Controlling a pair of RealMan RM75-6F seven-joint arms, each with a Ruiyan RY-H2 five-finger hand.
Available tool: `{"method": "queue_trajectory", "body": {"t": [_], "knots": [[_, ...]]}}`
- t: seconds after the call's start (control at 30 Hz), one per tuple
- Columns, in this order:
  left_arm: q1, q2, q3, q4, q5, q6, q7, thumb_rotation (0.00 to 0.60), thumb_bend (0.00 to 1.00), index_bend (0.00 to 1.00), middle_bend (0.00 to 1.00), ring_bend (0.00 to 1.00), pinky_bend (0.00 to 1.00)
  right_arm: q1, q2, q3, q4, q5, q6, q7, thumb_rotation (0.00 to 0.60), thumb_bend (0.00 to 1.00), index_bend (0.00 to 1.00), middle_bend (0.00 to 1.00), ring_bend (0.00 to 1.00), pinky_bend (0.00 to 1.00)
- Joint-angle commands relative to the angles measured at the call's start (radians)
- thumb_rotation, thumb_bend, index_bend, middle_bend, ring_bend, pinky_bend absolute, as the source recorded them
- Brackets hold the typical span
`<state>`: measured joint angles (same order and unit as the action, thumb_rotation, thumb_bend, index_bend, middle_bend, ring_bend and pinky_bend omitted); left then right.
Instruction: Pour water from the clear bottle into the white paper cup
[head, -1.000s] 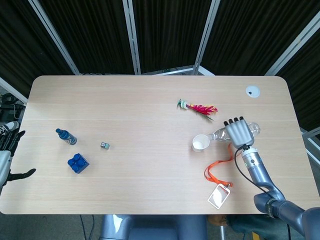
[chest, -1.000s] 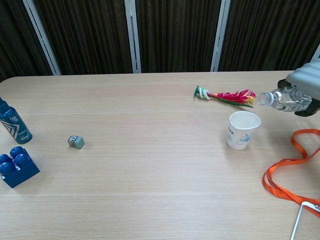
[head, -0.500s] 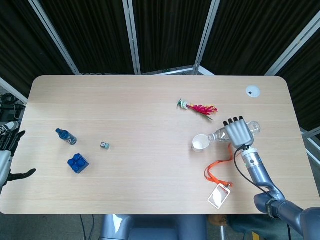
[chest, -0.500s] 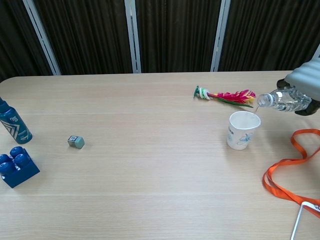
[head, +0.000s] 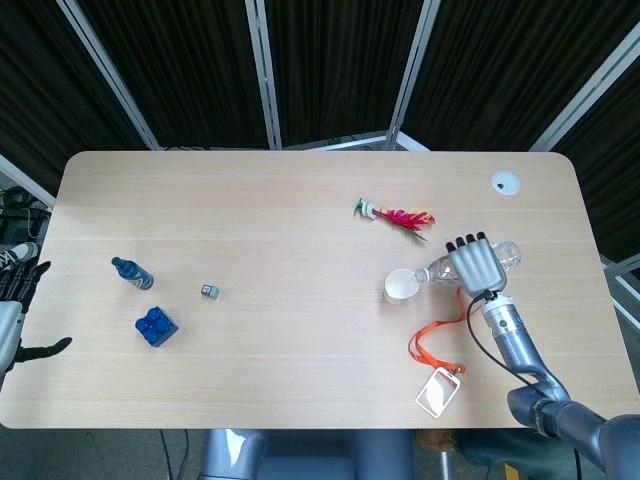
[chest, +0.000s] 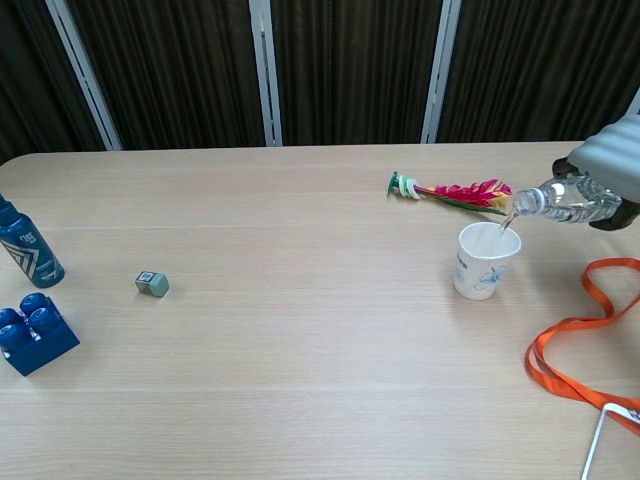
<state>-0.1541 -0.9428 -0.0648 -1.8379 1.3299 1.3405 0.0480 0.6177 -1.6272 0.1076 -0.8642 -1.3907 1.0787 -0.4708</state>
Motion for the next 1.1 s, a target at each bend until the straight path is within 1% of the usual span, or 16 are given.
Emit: {"method": "queue_trajectory", "body": {"t": [0.03,0.7,0.97,1.1], "knots": [[0.0,0.0,0.0,0.0,0.0,0.0,0.0,0.6,0.0,0.0,0.0,0.0,0.0,0.0,0.0,0.0,0.0,-0.001,0.001,-0.001,0.6,0.55,0.43,0.59,0.57,0.55],[0.0,0.001,0.001,0.001,0.002,-0.001,-0.004,0.6,0.0,0.0,0.0,0.0,0.0,0.002,-0.007,-0.002,0.014,-0.017,0.014,-0.029,0.6,0.55,0.43,0.59,0.57,0.55],[-0.001,-0.001,0.001,0.0,0.0,-0.002,0.002,0.6,0.0,0.0,0.0,0.0,0.0,0.001,-0.008,0.003,0.013,-0.012,0.01,-0.019,0.6,0.55,0.43,0.59,0.57,0.55],[-0.001,0.0,0.001,-0.001,-0.001,-0.002,0.002,0.6,0.0,0.0,0.0,0.0,0.0,-0.002,-0.009,0.009,0.007,-0.004,0.006,0.01,0.6,0.55,0.43,0.59,0.57,0.55]]}}
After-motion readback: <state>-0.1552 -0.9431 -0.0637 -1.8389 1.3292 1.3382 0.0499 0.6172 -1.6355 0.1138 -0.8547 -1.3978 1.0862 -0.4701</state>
